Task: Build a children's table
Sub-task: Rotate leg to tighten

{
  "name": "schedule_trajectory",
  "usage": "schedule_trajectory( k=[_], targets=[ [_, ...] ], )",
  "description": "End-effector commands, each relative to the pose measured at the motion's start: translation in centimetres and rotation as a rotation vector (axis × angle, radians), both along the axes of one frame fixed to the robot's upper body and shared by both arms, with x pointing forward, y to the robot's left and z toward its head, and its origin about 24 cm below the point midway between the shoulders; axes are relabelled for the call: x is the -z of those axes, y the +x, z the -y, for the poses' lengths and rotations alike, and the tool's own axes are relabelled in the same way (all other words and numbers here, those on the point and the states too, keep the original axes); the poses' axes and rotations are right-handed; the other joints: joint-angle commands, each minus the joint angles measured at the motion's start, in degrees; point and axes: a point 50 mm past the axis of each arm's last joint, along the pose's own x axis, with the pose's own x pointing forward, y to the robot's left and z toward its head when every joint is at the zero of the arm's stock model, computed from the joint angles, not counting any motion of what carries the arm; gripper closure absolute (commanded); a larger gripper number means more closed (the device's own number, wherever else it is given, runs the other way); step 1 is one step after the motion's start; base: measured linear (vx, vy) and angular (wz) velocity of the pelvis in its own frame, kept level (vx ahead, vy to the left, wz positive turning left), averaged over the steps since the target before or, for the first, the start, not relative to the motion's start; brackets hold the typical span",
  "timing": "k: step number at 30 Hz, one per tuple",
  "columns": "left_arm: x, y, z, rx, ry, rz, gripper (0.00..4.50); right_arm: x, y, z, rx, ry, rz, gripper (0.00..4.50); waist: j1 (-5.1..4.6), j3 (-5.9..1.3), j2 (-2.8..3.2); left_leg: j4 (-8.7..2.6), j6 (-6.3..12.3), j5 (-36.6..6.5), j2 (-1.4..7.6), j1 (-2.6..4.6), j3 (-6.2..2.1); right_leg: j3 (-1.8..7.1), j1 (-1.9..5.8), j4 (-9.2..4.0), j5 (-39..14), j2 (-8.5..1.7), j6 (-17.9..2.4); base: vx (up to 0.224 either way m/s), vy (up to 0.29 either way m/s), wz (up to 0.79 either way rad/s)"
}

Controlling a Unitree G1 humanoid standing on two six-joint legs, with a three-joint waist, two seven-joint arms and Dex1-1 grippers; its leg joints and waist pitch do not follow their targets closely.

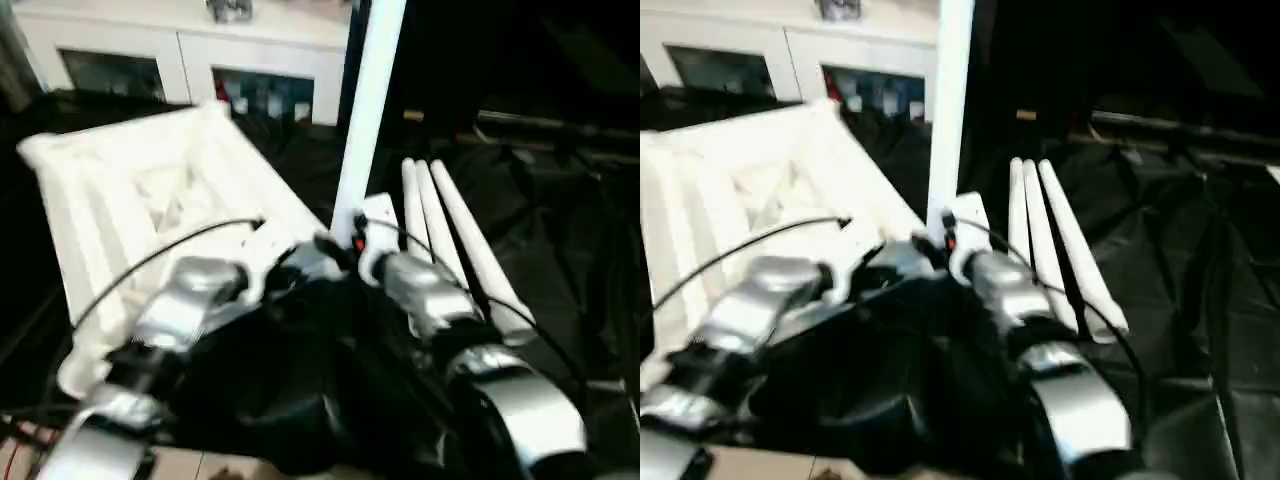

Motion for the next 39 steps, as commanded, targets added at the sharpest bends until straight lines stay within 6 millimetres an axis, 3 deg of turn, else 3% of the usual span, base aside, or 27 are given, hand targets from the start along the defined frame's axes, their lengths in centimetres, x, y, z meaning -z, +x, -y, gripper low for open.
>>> schedule_trajectory(
  k=[1,8,13,16,21,28,29,32,34,39],
  targets=[
    [-1.2,0.5,1.3,-0.009,-0.047,0.070,4.50,1.8,-1.6,-2.5,-0.094,0.020,-0.101,1.22,0.08,-3.67,0.02,-3.48,1.58,-4.68,1.51,-0.23,-0.11,3.80,3.38,-4.36,-3.23,-4.38,-10.11,0.000,0.000,0.00],
    [-1.3,-0.4,1.3,0.089,-0.045,0.079,4.50,1.0,-1.2,-1.7,-0.173,0.031,-0.018,0.69,0.05,-3.52,0.21,-3.63,1.59,-7.11,1.71,-0.27,-0.22,3.80,3.44,-4.84,-7.44,-4.74,-9.64,0.000,0.000,0.00],
    [-1.3,-1.1,0.5,0.184,-0.045,0.062,4.50,0.9,-1.9,-0.6,-0.385,0.004,0.038,0.69,0.06,-3.73,0.15,-3.21,4.02,-3.72,1.61,-0.51,-0.07,3.76,3.74,-4.11,-0.47,-4.47,-11.43,0.000,0.000,0.00],
    [-1.2,-1.8,-0.2,0.277,-0.030,0.042,4.50,0.9,-2.5,0.6,-0.530,-0.018,0.074,0.69,0.11,-3.69,0.14,-3.21,5.06,-3.97,1.74,-0.37,-0.08,3.71,3.65,-4.02,0.14,-4.44,-12.42,0.000,0.000,0.00],
    [-1.0,-2.8,-1.1,0.375,-0.038,0.000,4.50,0.6,-3.3,2.5,-0.685,0.001,0.083,0.69,0.08,-3.54,0.13,-3.31,4.85,-5.67,1.92,-0.07,-0.04,3.75,3.44,-4.19,-1.66,-4.48,-13.56,0.000,0.000,0.00],
    [-0.9,-3.5,-2.4,0.464,-0.029,-0.048,4.50,0.3,-4.4,3.8,-0.862,-0.023,0.083,0.69,0.56,-3.43,0.14,-3.31,4.45,-6.63,1.90,-0.22,-0.10,3.74,3.53,-4.34,-4.20,-4.46,-12.56,0.000,0.000,0.00],
    [-0.9,-3.5,-2.5,0.467,-0.027,-0.051,4.50,0.3,-4.4,3.8,-0.870,-0.025,0.080,0.93,0.50,-3.42,0.09,-3.35,4.17,-6.91,1.93,-0.19,-0.12,3.71,3.47,-4.42,-4.93,-4.47,-12.50,0.000,0.000,0.00],
    [-0.8,-3.5,-2.7,0.470,-0.016,-0.053,4.50,0.3,-4.5,3.8,-0.884,-0.029,0.076,0.93,0.47,-3.37,0.08,-3.38,3.79,-6.95,1.92,-0.15,-0.17,3.75,3.44,-4.50,-5.74,-4.47,-12.41,0.000,0.000,0.00],
    [-0.8,-3.5,-2.7,0.469,-0.016,-0.053,4.50,0.2,-4.5,3.7,-0.883,-0.024,0.076,1.31,0.49,-3.41,0.10,-3.38,3.59,-6.83,1.93,-0.11,-0.18,3.76,3.39,-4.41,-5.53,-4.44,-12.45,0.000,0.000,0.00],
    [-0.9,-3.2,-2.8,0.431,-0.024,-0.036,4.50,0.6,-4.5,3.0,-0.837,-0.005,0.065,1.59,0.56,-3.45,-0.06,-3.34,3.72,-5.93,1.85,-0.18,-0.16,3.73,3.42,-4.30,-4.42,-4.44,-12.55,0.000,0.000,0.00]
  ],
)
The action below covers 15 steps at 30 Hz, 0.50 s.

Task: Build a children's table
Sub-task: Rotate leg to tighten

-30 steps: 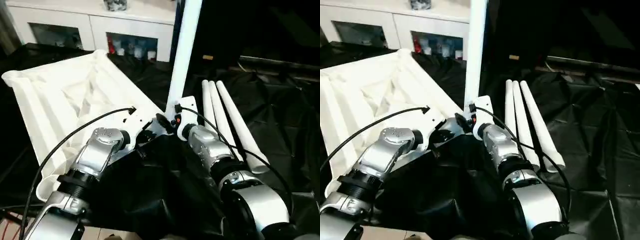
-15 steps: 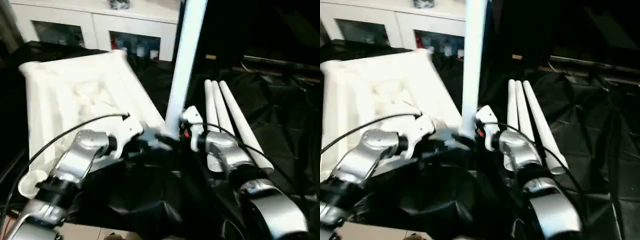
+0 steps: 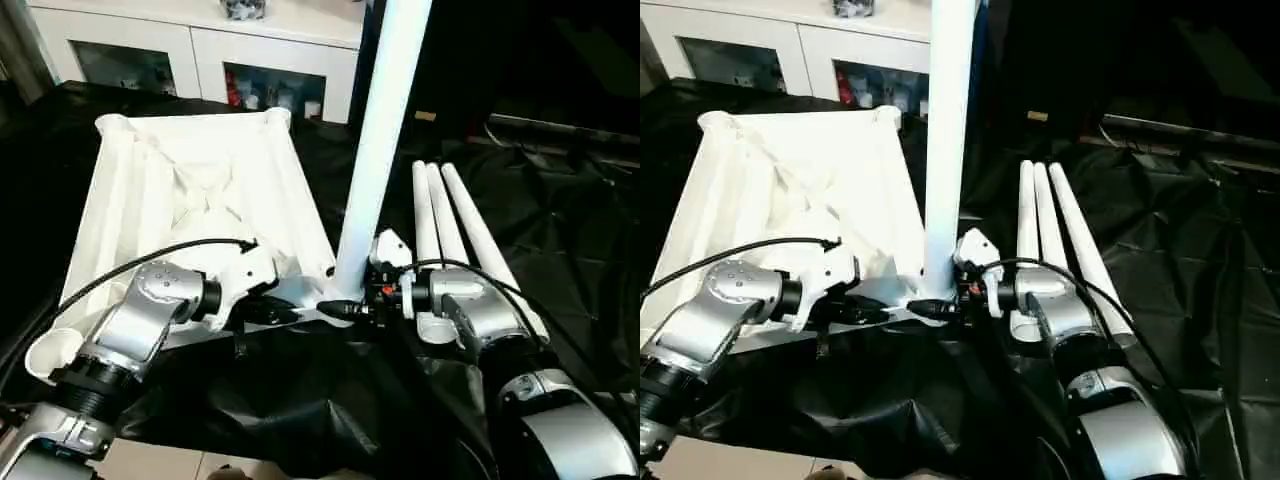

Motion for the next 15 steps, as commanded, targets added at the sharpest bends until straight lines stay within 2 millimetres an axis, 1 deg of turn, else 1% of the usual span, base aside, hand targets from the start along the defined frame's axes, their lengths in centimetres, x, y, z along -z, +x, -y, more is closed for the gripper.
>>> schedule_trajectory(
  k=[1,2,3,4,5,6,7,8,9,10,11,12,13,14,15],
  targets=[
    [-0.5,0.4,1.0,-0.016,-0.043,0.042,4.50,0.4,-0.2,-1.2,0.013,0.008,-0.014,1.67,0.00,-3.55,0.25,-3.61,3.34,-6.28,1.76,-0.04,-0.17,3.77,3.52,-4.38,-5.11,-4.45,-12.35,0.000,0.000,0.00],
    [-0.5,0.6,1.0,-0.032,-0.046,0.047,4.50,0.5,-0.1,-1.3,0.034,0.003,-0.018,1.70,-0.05,-3.48,0.25,-3.66,3.14,-6.39,1.77,-0.06,-0.18,3.80,3.47,-4.43,-5.55,-4.44,-12.18,0.000,0.000,0.00],
    [-0.6,1.0,1.1,-0.078,-0.049,0.062,4.50,0.7,0.2,-1.6,0.099,-0.005,-0.029,1.74,-0.13,-3.44,0.36,-3.75,2.51,-7.00,1.79,0.02,-0.24,3.81,3.41,-4.54,-6.80,-4.49,-11.92,0.000,0.000,0.00],
    [-0.6,1.3,1.2,-0.110,-0.050,0.072,4.50,0.9,0.4,-1.7,0.143,-0.011,-0.038,1.74,-0.29,-3.32,0.30,-3.84,1.89,-7.94,1.72,0.10,-0.26,3.83,3.37,-4.79,-8.82,-4.52,-11.47,0.000,0.000,0.00],
    [-0.7,2.1,1.5,-0.228,-0.051,0.094,4.50,1.4,1.2,-2.2,0.301,-0.040,-0.036,1.76,-0.41,-3.32,0.34,-3.93,1.37,-8.08,1.78,0.15,-0.29,3.85,3.33,-4.82,-9.64,-4.56,-11.36,0.000,0.000,0.00],
    [-0.7,2.1,1.5,-0.228,-0.051,0.094,4.50,1.4,1.2,-2.2,0.301,-0.040,-0.036,1.76,-0.66,-3.15,0.36,-4.05,0.27,-8.88,1.66,0.19,-0.33,3.78,3.24,-5.16,-12.36,-4.54,-10.75,0.000,0.000,0.00],
    [-0.6,2.6,2.0,-0.298,-0.059,0.098,4.50,1.7,1.8,-2.6,0.441,-0.050,-0.057,1.78,-0.70,-3.28,0.46,-3.98,-0.27,-9.52,1.68,0.09,-0.41,3.79,3.38,-5.27,-14.43,-4.74,-9.99,0.000,0.000,0.00],
    [-0.6,2.8,2.4,-0.339,-0.067,0.099,4.50,1.8,2.0,-3.0,0.503,-0.037,-0.078,1.78,-0.75,-3.12,0.47,-4.04,-0.61,-10.15,1.61,0.21,-0.39,3.84,3.13,-5.63,-16.38,-4.72,-9.20,0.000,0.000,0.00],
    [-0.6,3.0,2.7,-0.367,-0.073,0.099,4.50,1.9,2.1,-3.2,0.543,-0.028,-0.093,1.78,-0.72,-3.24,0.44,-4.00,-0.61,-10.17,1.60,0.27,-0.42,3.85,3.14,-5.65,-16.71,-4.76,-8.93,0.000,0.000,0.00],
    [-0.5,3.1,3.1,-0.396,-0.072,0.105,4.50,2.0,2.3,-3.6,0.613,-0.014,-0.126,1.78,-0.54,-3.39,0.56,-3.91,-0.47,-9.17,1.62,0.39,-0.33,3.97,3.09,-5.56,-15.11,-4.75,-8.95,0.000,0.000,0.00],
    [-0.4,3.3,3.6,-0.413,-0.068,0.113,4.50,2.0,2.3,-4.1,0.652,-0.003,-0.147,1.78,-0.58,-3.41,0.55,-3.93,-0.28,-8.82,1.66,0.36,-0.31,3.98,3.04,-5.43,-13.83,-4.65,-9.12,0.000,0.000,0.00],
    [-0.4,3.3,3.9,-0.422,-0.064,0.120,4.50,2.0,2.3,-4.6,0.675,0.004,-0.155,1.78,-0.46,-3.56,0.56,-3.90,-0.05,-7.81,1.65,0.19,-0.34,3.91,3.20,-5.09,-11.17,-4.54,-9.36,0.000,0.000,0.00],
    [-0.4,3.4,4.3,-0.435,-0.063,0.125,4.50,2.0,2.2,-5.2,0.683,-0.003,-0.149,1.78,-0.40,-3.71,0.67,-3.81,0.36,-6.70,1.58,0.16,-0.30,3.85,3.25,-4.73,-7.97,-4.36,-9.72,0.000,0.000,0.00],
    [-0.3,3.4,4.4,-0.444,-0.063,0.128,4.50,2.0,2.2,-5.5,0.682,-0.010,-0.139,1.78,-0.44,-3.71,0.60,-3.80,0.74,-5.78,1.53,-0.10,-0.27,3.80,3.38,-4.49,-5.42,-4.28,-10.08,0.000,0.000,0.00],
    [-0.3,3.4,4.6,-0.443,-0.064,0.128,4.50,2.0,2.0,-6.0,0.665,-0.011,-0.129,1.78,-0.42,-3.75,0.48,-3.74,0.95,-5.42,1.51,-0.13,-0.23,3.79,3.44,-4.46,-4.66,-4.30,-10.13,0.000,0.000,0.00]
  ],
)
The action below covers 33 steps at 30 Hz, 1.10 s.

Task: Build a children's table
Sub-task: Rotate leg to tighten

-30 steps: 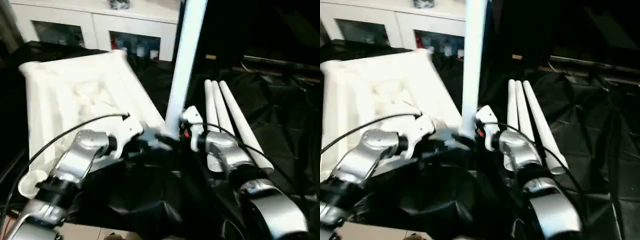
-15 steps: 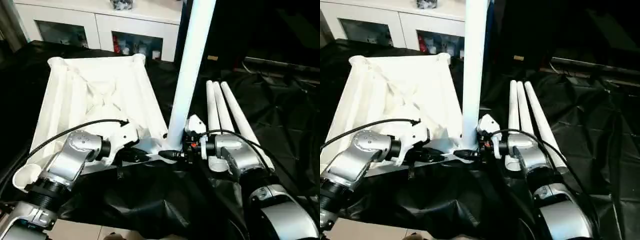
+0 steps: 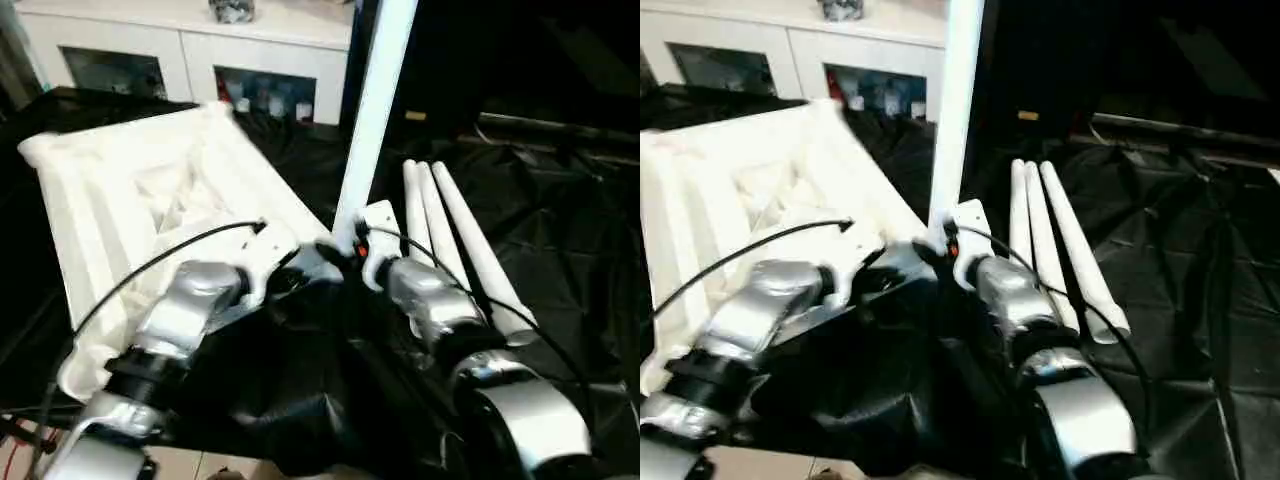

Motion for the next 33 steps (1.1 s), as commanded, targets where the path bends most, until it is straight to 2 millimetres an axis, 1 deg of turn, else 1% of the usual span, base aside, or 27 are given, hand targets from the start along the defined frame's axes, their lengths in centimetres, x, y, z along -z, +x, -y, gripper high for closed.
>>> schedule_trajectory(
  k=[1,2,3,5,6,7,8,10,11,12,13,14,15,16,17,18,19,20,21,22,23,24,26,27,28,29,33],
  targets=[
    [-0.9,0.6,1.2,-0.033,-0.050,0.050,4.50,1.5,-1.5,-2.7,-0.089,-0.009,-0.073,1.78,0.19,-3.74,0.42,-3.44,1.48,-5.13,1.51,-0.16,-0.19,3.76,3.29,-4.37,-3.46,-4.33,-10.51,0.000,0.000,0.00],
    [-0.9,0.4,1.4,-0.010,-0.043,0.052,4.50,1.3,-1.6,-3.3,-0.118,0.038,-0.080,1.78,0.18,-3.66,0.35,-3.48,1.85,-5.34,1.47,-0.27,-0.18,3.75,3.37,-4.43,-3.39,-4.32,-10.67,0.000,0.000,0.00],
    [-0.9,0.4,1.4,-0.010,-0.043,0.052,4.50,1.3,-1.6,-3.3,-0.118,0.038,-0.080,1.43,0.16,-3.62,0.38,-3.52,1.92,-5.71,1.51,-0.27,-0.19,3.76,3.38,-4.49,-3.84,-4.38,-10.64,0.000,0.000,0.00],
    [-0.9,0.1,1.2,0.026,-0.042,0.055,4.50,1.0,-1.5,-3.3,-0.145,0.054,-0.070,1.06,0.20,-3.55,0.43,-3.60,1.82,-7.20,1.62,-0.13,-0.22,3.75,3.29,-4.76,-6.23,-4.52,-10.35,0.000,0.000,0.00],
    [-1.0,-0.1,1.1,0.042,-0.044,0.059,4.50,0.9,-1.5,-3.2,-0.159,0.045,-0.057,1.06,0.18,-3.54,0.47,-3.61,1.76,-7.27,1.65,-0.20,-0.24,3.76,3.31,-4.73,-6.31,-4.55,-10.39,0.000,0.000,0.00],
    [-1.0,-0.2,1.0,0.057,-0.046,0.062,4.50,0.8,-1.4,-3.0,-0.175,0.036,-0.043,0.99,0.09,-3.49,0.41,-3.69,1.73,-7.61,1.68,-0.30,-0.30,3.73,3.37,-4.77,-6.80,-4.53,-10.27,0.000,0.000,0.00],
    [-1.1,-0.3,0.8,0.076,-0.046,0.064,4.50,0.7,-1.4,-2.8,-0.204,0.025,-0.030,0.88,0.06,-3.50,0.46,-3.67,1.82,-7.65,1.69,-0.25,-0.31,3.74,3.33,-4.80,-6.82,-4.55,-10.30,0.000,0.000,0.00],
    [-1.1,-0.7,0.5,0.129,-0.048,0.061,4.50,0.4,-1.6,-2.2,-0.303,0.013,0.007,0.88,-0.07,-3.53,0.44,-3.57,2.18,-7.32,1.64,-0.36,-0.25,3.76,3.43,-4.71,-6.03,-4.48,-10.55,0.000,0.000,0.00],
    [-1.2,-0.9,0.3,0.149,-0.050,0.054,4.50,0.4,-1.7,-2.0,-0.348,0.010,0.020,0.88,0.02,-3.55,0.43,-3.47,2.81,-6.95,1.66,-0.42,-0.26,3.73,3.52,-4.60,-5.19,-4.52,-10.74,0.000,0.000,0.00],
    [-1.2,-1.0,0.1,0.176,-0.052,0.051,4.50,0.2,-1.9,-1.7,-0.401,0.012,0.036,0.88,-0.05,-3.55,0.39,-3.48,3.06,-6.73,1.65,-0.49,-0.23,3.78,3.51,-4.56,-4.86,-4.50,-10.91,0.000,0.000,0.00],
    [-1.3,-1.1,0.0,0.192,-0.053,0.049,4.50,0.2,-2.0,-1.5,-0.433,0.013,0.046,0.88,0.07,-3.58,0.45,-3.43,3.34,-6.47,1.73,-0.30,-0.18,3.78,3.38,-4.54,-4.33,-4.49,-11.32,0.000,0.000,0.00],
    [-1.3,-1.3,-0.2,0.215,-0.052,0.038,4.50,0.1,-2.2,-1.2,-0.477,0.013,0.055,0.88,0.14,-3.47,0.55,-3.50,3.59,-6.41,1.73,-0.27,-0.21,3.75,3.39,-4.54,-4.19,-4.37,-11.52,0.000,0.000,0.00],
    [-1.3,-1.5,-0.5,0.242,-0.053,0.031,4.50,0.1,-2.4,-0.8,-0.522,0.011,0.063,0.88,0.17,-3.52,0.52,-3.46,3.61,-6.42,1.76,-0.22,-0.18,3.77,3.41,-4.51,-4.04,-4.43,-11.64,0.000,0.000,0.00],
    [-1.3,-1.7,-0.7,0.274,-0.057,0.024,4.50,0.1,-2.7,-0.4,-0.571,0.007,0.071,0.88,0.21,-3.52,0.62,-3.44,3.71,-6.68,1.73,-0.24,-0.22,3.74,3.49,-4.54,-4.17,-4.45,-11.85,0.000,0.000,0.00],
    [-1.4,-2.0,-0.8,0.309,-0.065,0.015,4.50,0.1,-3.0,0.0,-0.626,0.000,0.078,0.88,0.23,-3.50,0.51,-3.42,4.00,-6.81,1.76,-0.31,-0.24,3.77,3.54,-4.48,-3.84,-4.46,-11.99,0.000,0.000,0.00],
    [-1.4,-2.0,-0.9,0.318,-0.067,0.013,4.50,0.1,-3.1,0.1,-0.639,-0.002,0.080,0.88,0.18,-3.48,0.52,-3.47,4.05,-6.88,1.83,-0.34,-0.24,3.75,3.50,-4.45,-3.87,-4.47,-12.12,0.000,0.000,0.00],
    [-1.4,-2.1,-0.9,0.331,-0.070,0.011,4.50,0.1,-3.2,0.2,-0.659,-0.005,0.082,0.88,0.18,-3.48,0.51,-3.48,3.94,-7.00,1.84,-0.23,-0.25,3.72,3.45,-4.47,-4.15,-4.46,-12.32,0.000,0.000,0.00],
    [-1.4,-2.6,-1.2,0.380,-0.074,-0.017,4.50,0.1,-3.7,1.0,-0.731,-0.010,0.078,0.88,0.26,-3.50,0.70,-3.44,4.04,-7.02,1.83,-0.16,-0.26,3.75,3.43,-4.44,-4.13,-4.48,-12.63,0.000,0.000,0.00],
    [-1.4,-2.8,-1.5,0.400,-0.068,-0.028,4.50,0.2,-4.0,1.3,-0.766,-0.010,0.071,0.88,0.30,-3.44,0.59,-3.45,4.26,-7.12,1.85,-0.19,-0.23,3.75,3.49,-4.55,-4.11,-4.41,-12.54,0.000,0.000,0.00],
    [-1.4,-2.9,-1.6,0.413,-0.061,-0.035,4.50,0.2,-4.2,1.6,-0.792,-0.008,0.066,0.88,0.43,-3.43,0.70,-3.42,4.48,-7.11,1.91,-0.17,-0.17,3.76,3.40,-4.45,-3.74,-4.37,-12.66,0.000,0.000,0.00],
    [-1.4,-2.9,-1.6,0.413,-0.061,-0.035,4.50,0.2,-4.2,1.6,-0.792,-0.008,0.066,0.88,0.48,-3.46,0.61,-3.46,4.37,-7.28,1.93,-0.14,-0.18,3.74,3.41,-4.42,-3.90,-4.31,-12.72,0.000,0.000,0.00],
    [-1.3,-3.0,-1.8,0.419,-0.045,-0.040,4.50,0.2,-4.5,2.0,-0.828,-0.016,0.058,0.88,0.56,-3.38,0.65,-3.51,4.31,-7.40,1.92,-0.07,-0.20,3.70,3.37,-4.51,-4.29,-4.27,-12.72,0.000,0.000,0.00],
    [-1.2,-3.1,-2.1,0.432,-0.029,-0.053,4.50,0.2,-5.0,2.4,-0.878,-0.015,0.038,0.88,0.83,-3.26,0.78,-3.57,3.86,-8.38,2.01,0.11,-0.22,3.73,3.25,-4.75,-6.00,-4.36,-12.48,0.000,0.000,0.00],
    [-1.2,-3.1,-2.2,0.436,-0.028,-0.057,4.50,0.2,-5.1,2.5,-0.886,-0.011,0.034,0.88,0.98,-3.29,0.69,-3.55,3.70,-8.59,1.99,0.09,-0.18,3.76,3.28,-4.72,-6.21,-4.27,-12.18,0.000,0.000,0.00],
    [-1.3,-3.3,-2.2,0.458,-0.037,-0.072,4.50,0.1,-5.4,2.6,-0.901,0.016,0.025,1.02,1.02,-3.32,0.72,-3.60,3.48,-8.70,1.97,0.04,-0.24,3.74,3.33,-4.71,-6.63,-4.30,-12.06,0.000,0.000,0.00],
    [-1.3,-3.4,-2.2,0.469,-0.037,-0.077,4.50,0.1,-5.5,2.6,-0.909,0.026,0.019,1.02,1.10,-3.33,0.67,-3.58,3.35,-8.65,1.96,-0.01,-0.24,3.77,3.33,-4.75,-6.80,-4.32,-11.87,0.000,0.000,0.00],
    [-1.4,-3.5,-2.3,0.478,-0.036,-0.080,4.50,0.0,-5.5,2.5,-0.909,0.037,0.015,1.37,1.17,-3.37,0.68,-3.60,2.85,-8.55,1.94,0.03,-0.28,3.77,3.25,-4.80,-7.25,-4.44,-11.90,0.000,0.000,0.00]
  ],
)
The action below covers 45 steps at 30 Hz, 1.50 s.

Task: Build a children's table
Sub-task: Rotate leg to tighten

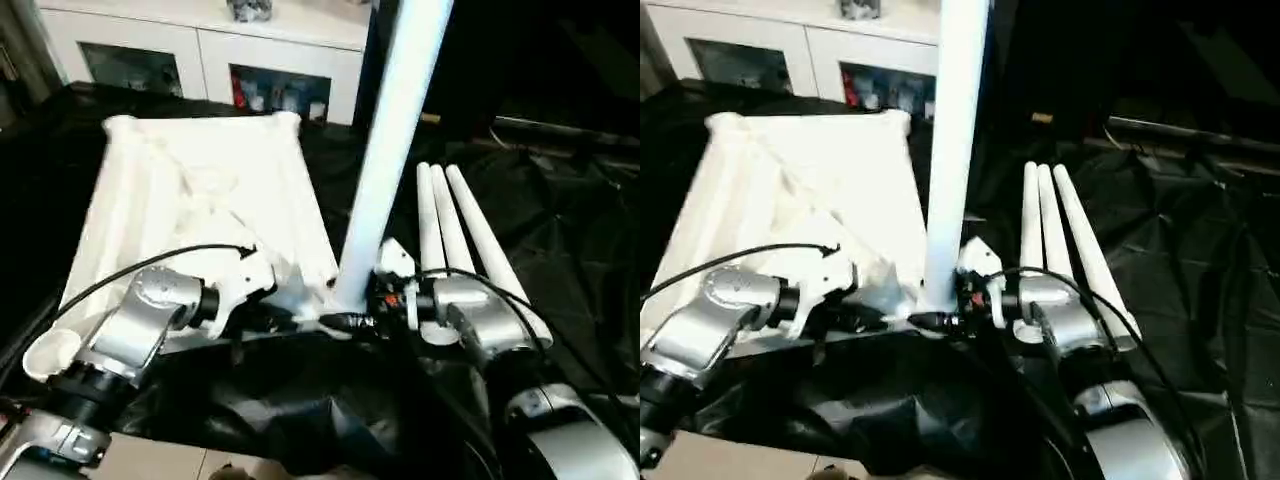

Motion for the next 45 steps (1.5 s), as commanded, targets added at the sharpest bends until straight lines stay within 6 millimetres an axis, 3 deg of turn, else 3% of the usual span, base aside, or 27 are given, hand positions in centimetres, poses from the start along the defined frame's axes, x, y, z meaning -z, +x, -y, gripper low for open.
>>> schedule_trajectory(
  k=[1,7,9,11,12,14,18,21,22,23,25,27,29,33,37,38,40,41,43,45],
  targets=[
    [-0.9,0.2,1.2,0.035,-0.043,0.045,4.50,0.0,-0.7,-1.5,-0.093,0.016,-0.018,1.46,-0.14,-3.44,0.61,-3.83,2.65,-8.46,1.85,0.05,-0.24,3.80,3.31,-4.79,-7.28,-4.40,-11.86,0.000,0.000,0.00],
    [-0.9,1.0,1.4,-0.062,-0.055,0.075,4.50,0.4,0.2,-2.2,0.059,0.016,-0.040,1.71,-0.31,-3.34,0.48,-3.94,1.83,-8.52,1.76,0.08,-0.27,3.79,3.21,-4.94,-8.62,-4.43,-11.33,0.000,0.000,0.00],
    [-0.8,1.9,1.5,-0.170,-0.045,0.104,4.50,1.0,1.1,-2.7,0.223,-0.018,-0.043,1.76,-0.57,-3.19,0.46,-4.15,1.01,-9.36,1.75,0.01,-0.37,3.79,3.18,-5.15,-11.18,-4.47,-10.73,0.000,0.000,0.00],
    [-0.8,2.0,1.6,-0.191,-0.043,0.110,4.50,1.1,1.3,-2.8,0.260,-0.026,-0.040,1.77,-0.96,-3.24,0.45,-4.07,0.13,-10.49,1.67,0.10,-0.43,3.79,3.16,-5.57,-14.97,-4.67,-9.48,0.000,0.000,0.00],
    [-0.7,2.8,1.8,-0.303,-0.035,0.131,4.50,1.6,2.1,-3.3,0.429,-0.041,-0.069,1.78,-1.06,-3.20,0.05,-4.06,0.33,-10.50,1.67,0.10,-0.36,3.83,3.12,-5.72,-15.29,-4.65,-9.19,0.000,0.000,0.00],
    [-0.7,3.3,2.0,-0.368,-0.033,0.139,4.50,1.8,2.5,-3.6,0.524,-0.047,-0.098,1.78,-1.35,-3.27,0.34,-4.10,-0.57,-10.05,1.60,0.16,-0.51,3.77,3.07,-5.75,-17.05,-4.72,-8.68,0.000,0.000,0.00],
    [-0.6,4.4,3.4,-0.573,-0.041,0.139,4.50,2.1,3.2,-4.9,0.710,-0.049,-0.167,1.78,-1.34,-3.45,0.41,-3.96,-0.14,-8.47,1.62,0.09,-0.31,3.83,3.04,-5.33,-12.35,-4.49,-9.37,0.000,0.000,0.00],
    [-0.5,4.6,4.2,-0.603,-0.044,0.136,4.50,1.8,3.4,-5.4,0.745,-0.040,-0.166,1.78,-1.18,-3.77,0.36,-3.73,0.71,-5.73,1.52,-0.17,-0.26,3.77,3.30,-4.54,-5.30,-4.29,-10.18,0.000,0.000,0.00],
    [-0.4,4.6,4.6,-0.595,-0.044,0.138,4.50,1.7,3.4,-5.6,0.736,-0.038,-0.161,1.43,-1.10,-3.88,0.28,-3.54,1.43,-4.76,1.43,-0.21,-0.15,3.79,3.38,-4.32,-2.65,-4.26,-10.67,0.000,0.000,0.00],
    [-0.4,4.6,4.9,-0.584,-0.049,0.139,4.50,1.6,3.4,-5.9,0.729,-0.021,-0.166,1.43,-1.11,-3.91,0.25,-3.47,2.17,-3.98,1.37,-0.34,-0.12,3.79,3.52,-4.14,-0.75,-4.24,-11.13,0.000,0.000,0.00],
    [-0.4,4.5,5.3,-0.564,-0.055,0.147,4.50,1.4,3.5,-6.2,0.723,0.001,-0.172,1.06,-1.06,-3.83,0.28,-3.50,2.85,-4.20,1.36,-0.34,-0.13,3.70,3.59,-4.29,-1.26,-4.34,-11.29,0.000,0.000,0.00],
    [-0.4,4.5,5.4,-0.556,-0.052,0.156,4.50,1.2,3.6,-6.2,0.719,-0.010,-0.146,1.04,-1.10,-3.65,0.51,-3.63,2.67,-5.62,1.44,-0.29,-0.16,3.67,3.46,-4.62,-3.88,-4.39,-11.03,0.000,0.000,0.00],
    [-0.6,4.6,5.7,-0.531,-0.065,0.175,4.50,0.7,3.9,-5.8,0.708,-0.011,-0.085,1.00,-1.16,-3.51,0.56,-3.78,1.66,-8.07,1.50,-0.18,-0.19,3.69,3.35,-5.17,-8.36,-4.48,-10.02,0.000,0.000,0.00],
    [-0.5,4.9,5.8,-0.537,-0.067,0.187,4.50,-0.2,4.3,-4.2,0.700,0.019,-0.003,1.00,-1.09,-3.50,0.44,-3.81,1.58,-8.52,1.50,-0.19,-0.24,3.76,3.38,-5.24,-9.13,-4.51,-9.29,0.000,0.000,0.00],
    [-0.4,5.4,5.7,-0.572,-0.061,0.208,4.50,-0.7,4.7,-1.6,0.758,0.033,0.037,1.00,-0.87,-3.71,0.49,-3.52,2.66,-6.00,1.34,-0.31,-0.21,3.73,3.66,-4.87,-4.74,-4.26,-9.76,0.000,0.000,0.00],
    [-0.3,5.7,5.6,-0.594,-0.061,0.218,4.22,-1.1,4.9,0.0,0.788,0.042,0.051,0.98,-0.86,-3.69,0.67,-3.44,2.97,-5.74,1.22,-0.44,-0.17,3.73,3.70,-4.84,-3.93,-4.17,-9.79,0.000,0.000,0.00],
    [-0.4,5.8,5.5,-0.609,-0.068,0.218,4.06,-1.3,4.9,0.7,0.792,0.044,0.061,0.97,-0.80,-3.79,0.42,-3.38,3.58,-5.08,1.24,-0.53,-0.23,3.65,3.92,-4.80,-3.11,-4.24,-9.98,0.000,0.000,0.00],
    [-0.5,5.9,5.5,-0.611,-0.082,0.217,4.06,-1.5,4.7,1.5,0.780,0.044,0.070,0.97,-0.67,-4.00,0.93,-3.21,3.79,-4.20,1.33,-0.41,-0.27,3.66,3.85,-4.61,-1.09,-4.24,-10.54,0.000,0.000,0.00],
    [-0.8,6.0,5.4,-0.621,-0.087,0.242,3.74,-1.6,4.4,1.8,0.754,0.040,0.078,0.97,-0.63,-4.05,0.66,-3.09,4.62,-3.01,1.32,-0.53,-0.26,3.58,3.92,-4.22,2.65,-4.05,-11.62,0.000,0.000,0.00],
    [-1.4,6.4,5.1,-0.652,-0.088,0.295,3.67,-1.7,4.0,1.9,0.703,0.037,0.076,0.97,-0.65,-4.00,0.54,-3.09,5.31,-3.67,1.34,-0.54,-0.29,3.51,3.98,-4.27,2.83,-4.07,-11.75,0.000,0.000,0.00]
  ],
)
